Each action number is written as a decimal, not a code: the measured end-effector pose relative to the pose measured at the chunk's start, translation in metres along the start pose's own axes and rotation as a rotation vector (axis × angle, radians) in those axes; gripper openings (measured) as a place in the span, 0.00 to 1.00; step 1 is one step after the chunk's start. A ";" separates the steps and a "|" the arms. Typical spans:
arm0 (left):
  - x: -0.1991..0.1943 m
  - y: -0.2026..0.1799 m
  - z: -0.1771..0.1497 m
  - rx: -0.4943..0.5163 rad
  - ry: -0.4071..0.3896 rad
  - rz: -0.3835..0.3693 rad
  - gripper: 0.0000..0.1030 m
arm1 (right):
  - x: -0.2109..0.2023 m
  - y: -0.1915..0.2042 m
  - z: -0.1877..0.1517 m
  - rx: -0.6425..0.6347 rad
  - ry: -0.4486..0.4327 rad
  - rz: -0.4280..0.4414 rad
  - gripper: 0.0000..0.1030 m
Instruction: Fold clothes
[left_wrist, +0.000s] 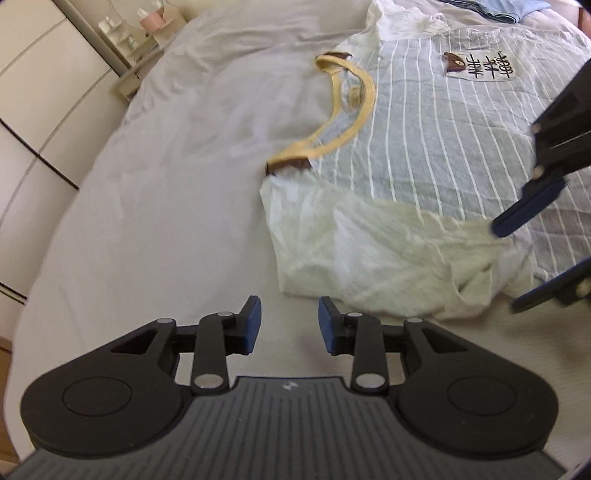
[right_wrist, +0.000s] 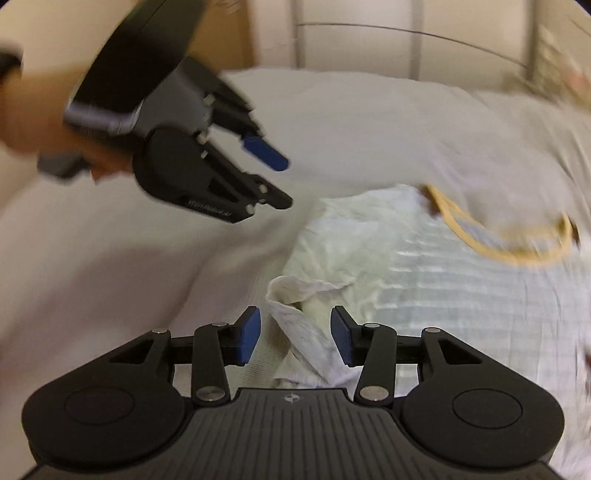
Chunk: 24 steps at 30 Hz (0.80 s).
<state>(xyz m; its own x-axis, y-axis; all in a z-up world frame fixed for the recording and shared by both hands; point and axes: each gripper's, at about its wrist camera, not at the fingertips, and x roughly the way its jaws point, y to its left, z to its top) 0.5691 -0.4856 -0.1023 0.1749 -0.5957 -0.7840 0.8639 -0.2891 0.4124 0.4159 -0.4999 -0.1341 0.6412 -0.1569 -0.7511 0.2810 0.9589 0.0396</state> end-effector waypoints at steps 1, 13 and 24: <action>0.002 0.001 -0.001 -0.002 -0.004 -0.011 0.29 | 0.008 0.003 0.002 -0.041 0.018 -0.007 0.43; 0.058 0.045 0.024 0.002 -0.008 -0.370 0.29 | 0.014 -0.023 -0.007 0.128 0.050 0.041 0.06; 0.076 0.077 0.026 -0.244 0.007 -0.406 0.00 | -0.004 -0.075 -0.039 0.736 0.063 0.205 0.03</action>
<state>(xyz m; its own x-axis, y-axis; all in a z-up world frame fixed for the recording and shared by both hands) 0.6369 -0.5729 -0.1184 -0.1975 -0.4652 -0.8629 0.9487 -0.3125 -0.0487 0.3646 -0.5616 -0.1600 0.6961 0.0423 -0.7167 0.5781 0.5589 0.5945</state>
